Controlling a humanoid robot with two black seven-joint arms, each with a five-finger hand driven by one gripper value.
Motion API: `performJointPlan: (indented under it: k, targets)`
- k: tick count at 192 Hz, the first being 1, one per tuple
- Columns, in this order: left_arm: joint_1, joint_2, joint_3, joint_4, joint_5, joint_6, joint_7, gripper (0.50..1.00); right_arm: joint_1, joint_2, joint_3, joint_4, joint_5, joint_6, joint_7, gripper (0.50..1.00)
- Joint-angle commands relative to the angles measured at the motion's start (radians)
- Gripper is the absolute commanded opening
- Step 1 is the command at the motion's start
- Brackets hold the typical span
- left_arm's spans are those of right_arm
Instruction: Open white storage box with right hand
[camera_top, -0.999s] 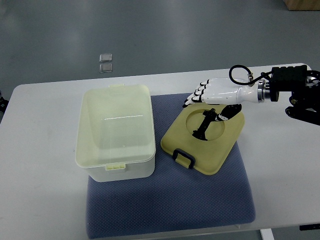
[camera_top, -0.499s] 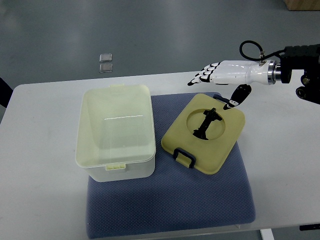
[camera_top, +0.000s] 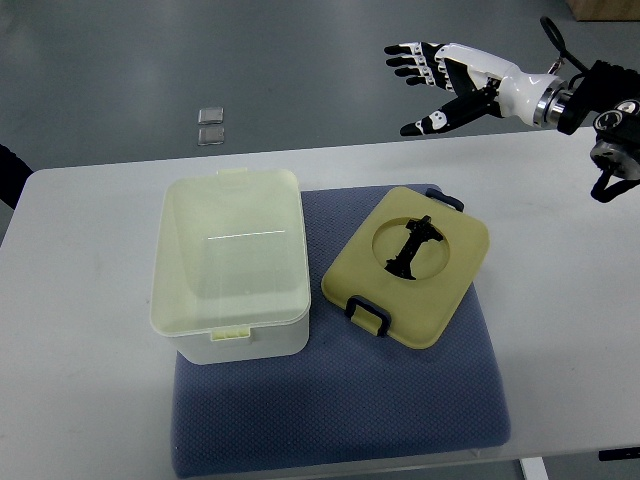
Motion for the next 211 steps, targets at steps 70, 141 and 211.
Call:
performJointPlan:
  k: [70,141,211]
  targets:
    - [0.000,0.000,0.000,0.000,0.000,0.000,0.000,1.000,-0.241,0.253,0.242,-0.248,0.543,0.006,-0.129,0.930]
    - [0.000,0.000,0.000,0.000,0.000,0.000,0.000,1.000,-0.325,0.306,0.321,-0.249,0.547,0.006,-0.128,0.930]
    - [0.000,0.000,0.000,0.000,0.000,0.000,0.000,1.000,-0.328,0.309,0.331,-0.237,0.541,0.001,-0.114,0.932]
